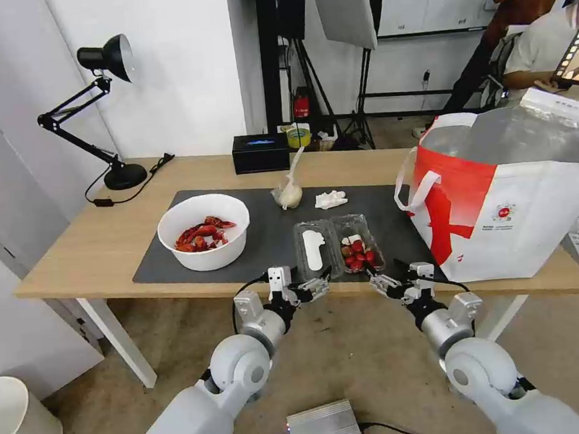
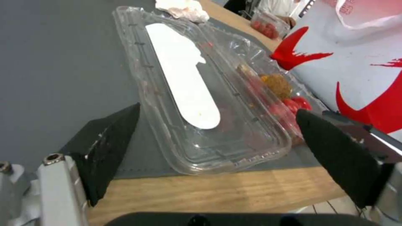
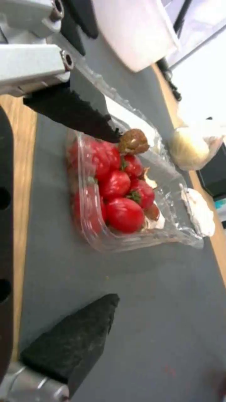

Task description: Pick up the trash from the table and place it into the takeout bag.

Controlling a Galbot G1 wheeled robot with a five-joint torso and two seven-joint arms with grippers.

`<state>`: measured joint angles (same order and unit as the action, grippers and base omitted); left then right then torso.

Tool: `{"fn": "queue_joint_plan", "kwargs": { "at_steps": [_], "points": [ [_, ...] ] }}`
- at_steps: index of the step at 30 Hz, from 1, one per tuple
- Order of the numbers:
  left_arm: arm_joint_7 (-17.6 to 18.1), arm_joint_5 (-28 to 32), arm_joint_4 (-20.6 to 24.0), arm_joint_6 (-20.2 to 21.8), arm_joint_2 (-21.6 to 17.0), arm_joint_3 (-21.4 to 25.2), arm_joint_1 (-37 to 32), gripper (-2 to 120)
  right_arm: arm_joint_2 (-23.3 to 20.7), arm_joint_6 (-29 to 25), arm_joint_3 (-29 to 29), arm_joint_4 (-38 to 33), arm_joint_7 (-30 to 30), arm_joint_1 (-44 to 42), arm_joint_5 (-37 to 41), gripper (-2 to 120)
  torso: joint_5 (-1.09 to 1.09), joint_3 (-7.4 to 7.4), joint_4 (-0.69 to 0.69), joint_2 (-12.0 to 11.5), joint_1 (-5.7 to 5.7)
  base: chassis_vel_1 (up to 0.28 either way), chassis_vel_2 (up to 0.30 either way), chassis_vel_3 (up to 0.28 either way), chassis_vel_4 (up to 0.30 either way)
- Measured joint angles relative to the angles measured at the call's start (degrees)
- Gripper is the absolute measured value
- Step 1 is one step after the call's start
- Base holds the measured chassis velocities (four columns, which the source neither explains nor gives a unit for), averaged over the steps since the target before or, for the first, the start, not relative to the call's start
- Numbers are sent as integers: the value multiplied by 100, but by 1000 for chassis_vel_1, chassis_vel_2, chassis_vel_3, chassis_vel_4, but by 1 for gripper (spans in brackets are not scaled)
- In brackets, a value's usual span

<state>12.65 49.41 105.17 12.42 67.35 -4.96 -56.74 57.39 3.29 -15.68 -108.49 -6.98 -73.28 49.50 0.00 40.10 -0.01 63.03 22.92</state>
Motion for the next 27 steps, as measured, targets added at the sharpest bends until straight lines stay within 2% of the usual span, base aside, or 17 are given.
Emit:
{"fn": "queue_joint_plan", "kwargs": {
  "at_steps": [20, 27],
  "points": [
    [11, 433, -44, 24, 16, 10, 45, 100, 202, -55, 195, 67, 36, 187, 286, 91, 1, 0, 3, 1, 0, 0, 0, 0, 0],
    [-43, 822, 7, 62, 26, -26, 49, 100, 203, -56, 188, 32, 50, 153, 287, 91, 1, 1, 3, 0, 0, 0, 0, 0, 0]
  ]
}}
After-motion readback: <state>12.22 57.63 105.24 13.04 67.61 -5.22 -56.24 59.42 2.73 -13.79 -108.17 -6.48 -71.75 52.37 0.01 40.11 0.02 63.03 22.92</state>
